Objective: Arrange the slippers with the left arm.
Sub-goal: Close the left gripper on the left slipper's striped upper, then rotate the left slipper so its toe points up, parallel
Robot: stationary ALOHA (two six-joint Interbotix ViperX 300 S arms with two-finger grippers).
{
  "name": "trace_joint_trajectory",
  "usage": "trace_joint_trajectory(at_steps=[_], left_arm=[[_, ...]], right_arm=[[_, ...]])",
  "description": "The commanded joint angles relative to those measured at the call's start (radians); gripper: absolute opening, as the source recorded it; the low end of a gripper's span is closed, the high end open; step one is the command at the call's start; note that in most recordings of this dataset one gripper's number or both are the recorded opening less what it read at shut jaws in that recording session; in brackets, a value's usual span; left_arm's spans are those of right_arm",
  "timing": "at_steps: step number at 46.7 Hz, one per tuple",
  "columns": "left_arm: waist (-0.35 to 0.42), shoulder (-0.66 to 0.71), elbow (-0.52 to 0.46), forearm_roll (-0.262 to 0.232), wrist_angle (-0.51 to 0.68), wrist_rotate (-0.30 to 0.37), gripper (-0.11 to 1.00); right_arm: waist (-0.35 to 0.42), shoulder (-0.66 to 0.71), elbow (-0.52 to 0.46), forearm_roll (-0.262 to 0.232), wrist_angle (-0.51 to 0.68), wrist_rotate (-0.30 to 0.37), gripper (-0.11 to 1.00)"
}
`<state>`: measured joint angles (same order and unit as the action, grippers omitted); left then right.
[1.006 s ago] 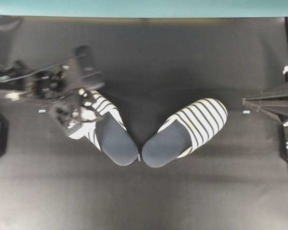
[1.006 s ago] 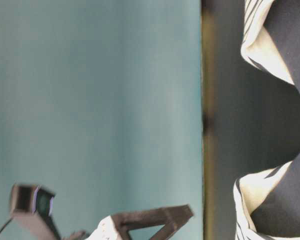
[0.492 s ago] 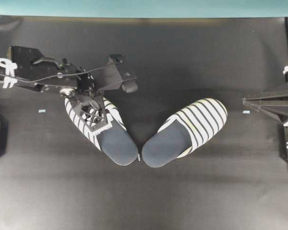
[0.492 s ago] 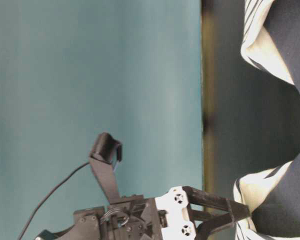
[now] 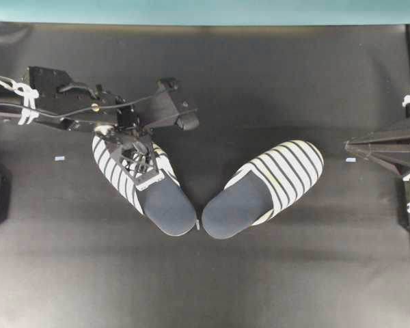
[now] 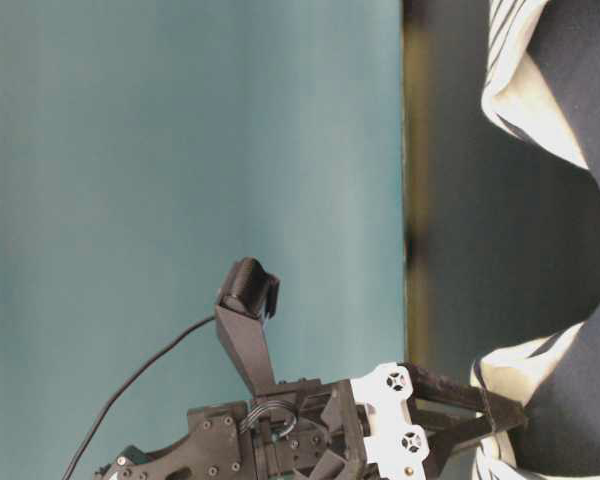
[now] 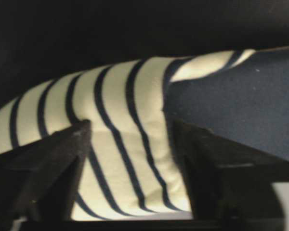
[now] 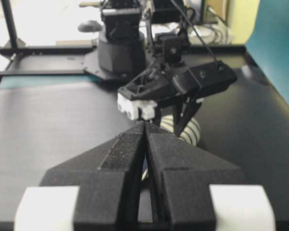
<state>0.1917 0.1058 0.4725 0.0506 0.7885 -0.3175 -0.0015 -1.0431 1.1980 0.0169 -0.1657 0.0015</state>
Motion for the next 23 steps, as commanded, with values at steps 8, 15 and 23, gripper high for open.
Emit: trace_joint_trajectory(at_steps=[8,15,23], left_arm=[[-0.002,-0.018,-0.018,0.002,0.035,0.048,0.18],[-0.005,-0.04,-0.055,0.005,0.067,0.163,0.03],[-0.003,-0.077,-0.112,0.009,0.063,0.324,0.03]], right_arm=[[-0.006,0.006,-0.003,0.005,-0.005,0.005,0.01],[-0.006,0.005,-0.003,0.006,-0.005,0.005,0.01],[-0.006,0.005,0.0,0.006,-0.003,0.005,0.01]])
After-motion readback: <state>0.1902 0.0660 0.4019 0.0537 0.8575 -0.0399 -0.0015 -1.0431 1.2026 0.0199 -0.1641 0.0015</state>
